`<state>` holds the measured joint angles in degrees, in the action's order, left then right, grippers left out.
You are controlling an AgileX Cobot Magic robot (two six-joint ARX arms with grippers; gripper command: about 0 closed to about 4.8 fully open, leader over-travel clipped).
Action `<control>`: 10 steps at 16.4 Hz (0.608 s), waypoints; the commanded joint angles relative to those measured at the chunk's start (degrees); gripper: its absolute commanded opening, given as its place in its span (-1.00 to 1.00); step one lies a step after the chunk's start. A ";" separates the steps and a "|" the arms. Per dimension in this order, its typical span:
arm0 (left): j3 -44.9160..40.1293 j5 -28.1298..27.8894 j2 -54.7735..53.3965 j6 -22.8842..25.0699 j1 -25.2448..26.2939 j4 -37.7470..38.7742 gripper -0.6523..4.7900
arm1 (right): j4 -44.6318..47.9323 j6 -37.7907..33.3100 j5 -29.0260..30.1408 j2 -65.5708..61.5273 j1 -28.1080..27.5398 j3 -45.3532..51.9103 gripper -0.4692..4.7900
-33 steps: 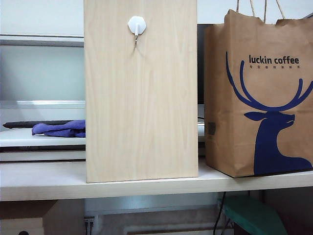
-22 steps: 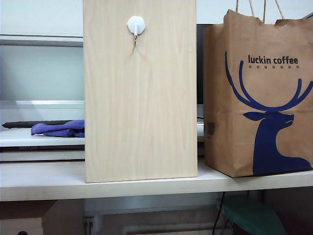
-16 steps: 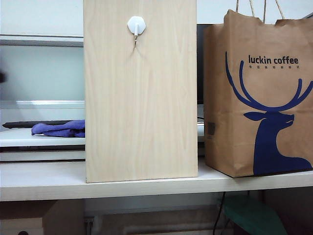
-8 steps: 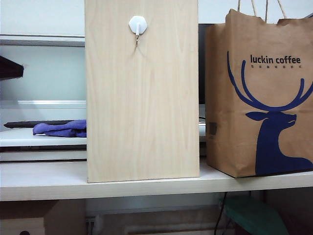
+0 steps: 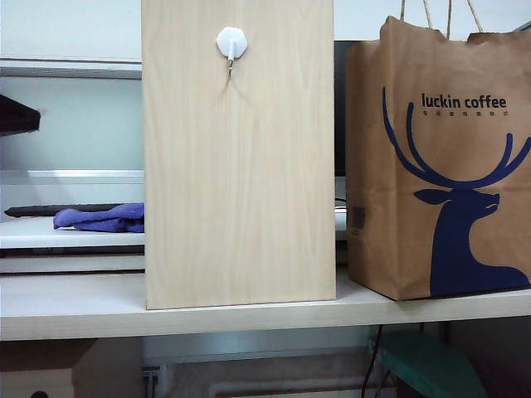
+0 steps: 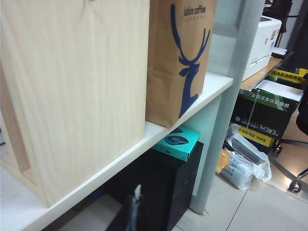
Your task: Pick up the paper bag and hang it on the hook.
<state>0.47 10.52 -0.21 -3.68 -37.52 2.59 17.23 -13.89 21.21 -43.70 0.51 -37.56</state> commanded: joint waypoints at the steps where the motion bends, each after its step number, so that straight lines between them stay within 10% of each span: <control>1: 0.07 0.22 0.00 0.20 0.09 -0.39 -0.78 | 1.49 1.09 4.92 -8.44 0.11 -6.29 0.22; 6: 0.07 0.22 0.00 0.22 0.09 -0.33 -0.78 | 1.44 7.34 5.70 -19.54 3.65 -13.46 0.22; 10: 0.07 0.20 0.00 0.20 0.13 -0.31 -0.78 | 1.51 11.85 -5.46 -23.28 10.34 -14.71 0.22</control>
<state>0.47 10.50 -0.21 -3.68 -37.50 2.61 17.67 -2.98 18.35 -66.85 10.55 -51.92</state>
